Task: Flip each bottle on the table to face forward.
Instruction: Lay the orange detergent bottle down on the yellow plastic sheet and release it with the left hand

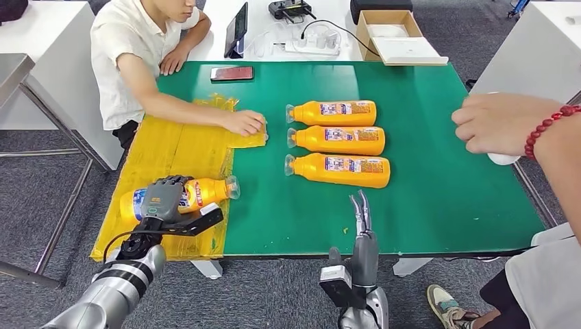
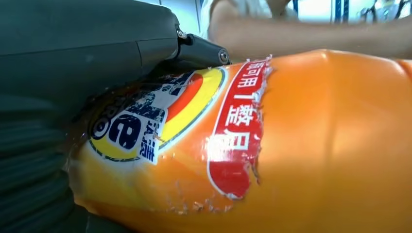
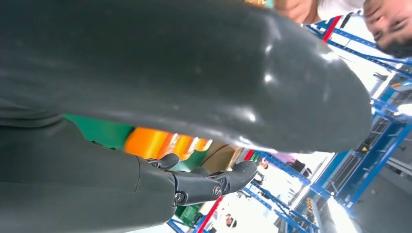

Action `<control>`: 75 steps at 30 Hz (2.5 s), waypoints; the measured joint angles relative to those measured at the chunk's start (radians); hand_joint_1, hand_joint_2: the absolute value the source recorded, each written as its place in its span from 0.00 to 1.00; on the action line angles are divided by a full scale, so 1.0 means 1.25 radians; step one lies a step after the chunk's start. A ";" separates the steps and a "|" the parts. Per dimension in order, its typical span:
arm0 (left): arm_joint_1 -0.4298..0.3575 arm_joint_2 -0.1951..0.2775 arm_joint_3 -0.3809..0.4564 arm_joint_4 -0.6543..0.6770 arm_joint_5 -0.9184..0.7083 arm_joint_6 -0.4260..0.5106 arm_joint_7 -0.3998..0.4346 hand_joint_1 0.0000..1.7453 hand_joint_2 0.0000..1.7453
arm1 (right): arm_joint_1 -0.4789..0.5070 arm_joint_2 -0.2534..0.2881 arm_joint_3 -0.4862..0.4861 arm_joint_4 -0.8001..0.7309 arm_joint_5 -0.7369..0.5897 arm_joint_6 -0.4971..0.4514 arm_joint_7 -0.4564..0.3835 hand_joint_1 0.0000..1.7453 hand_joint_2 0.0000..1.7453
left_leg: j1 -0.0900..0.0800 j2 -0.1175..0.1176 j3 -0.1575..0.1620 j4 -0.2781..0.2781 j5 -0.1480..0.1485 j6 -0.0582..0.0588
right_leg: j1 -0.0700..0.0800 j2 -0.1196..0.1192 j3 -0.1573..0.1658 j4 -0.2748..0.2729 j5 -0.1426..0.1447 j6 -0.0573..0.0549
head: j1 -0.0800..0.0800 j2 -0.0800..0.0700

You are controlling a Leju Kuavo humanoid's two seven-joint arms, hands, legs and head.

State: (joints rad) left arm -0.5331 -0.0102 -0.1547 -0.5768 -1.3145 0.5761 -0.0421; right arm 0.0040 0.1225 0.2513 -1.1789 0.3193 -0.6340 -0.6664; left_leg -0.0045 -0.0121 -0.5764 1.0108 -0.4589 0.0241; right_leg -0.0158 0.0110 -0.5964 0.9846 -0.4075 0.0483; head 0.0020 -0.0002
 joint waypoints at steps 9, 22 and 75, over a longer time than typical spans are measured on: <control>-0.043 -0.003 -0.011 0.077 -0.002 -0.001 0.002 1.00 1.00 | -0.004 0.000 0.007 0.003 -0.001 0.000 0.000 0.00 0.00 | 0.000 0.000 0.002 0.000 0.001 0.000 | 0.000 0.000 0.002 0.000 0.000 0.000 | 0.000 0.000; -0.053 -0.003 -0.017 0.099 -0.002 -0.001 0.002 1.00 1.00 | -0.005 0.000 0.007 0.003 -0.001 0.000 0.000 0.00 0.00 | 0.000 -0.001 0.003 0.000 0.001 0.000 | 0.000 0.000 0.003 0.000 0.000 0.000 | 0.000 0.000; 0.266 0.036 0.033 -0.666 0.940 -0.328 -0.472 0.00 1.00 | -0.013 -0.037 0.047 0.047 0.106 0.000 0.000 0.00 0.00 | 0.000 -0.003 -0.002 0.000 0.001 -0.001 | 0.000 -0.003 -0.001 0.000 0.000 0.000 | 0.000 0.000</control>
State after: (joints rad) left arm -0.2008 0.0347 -0.1140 -1.4090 -0.1390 0.1666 -0.6327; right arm -0.0118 0.0765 0.3102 -1.1201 0.4522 -0.6340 -0.6665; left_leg -0.0049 -0.0158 -0.5784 1.0105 -0.4575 0.0235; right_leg -0.0162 0.0072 -0.5975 0.9841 -0.4078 0.0481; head 0.0023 -0.0002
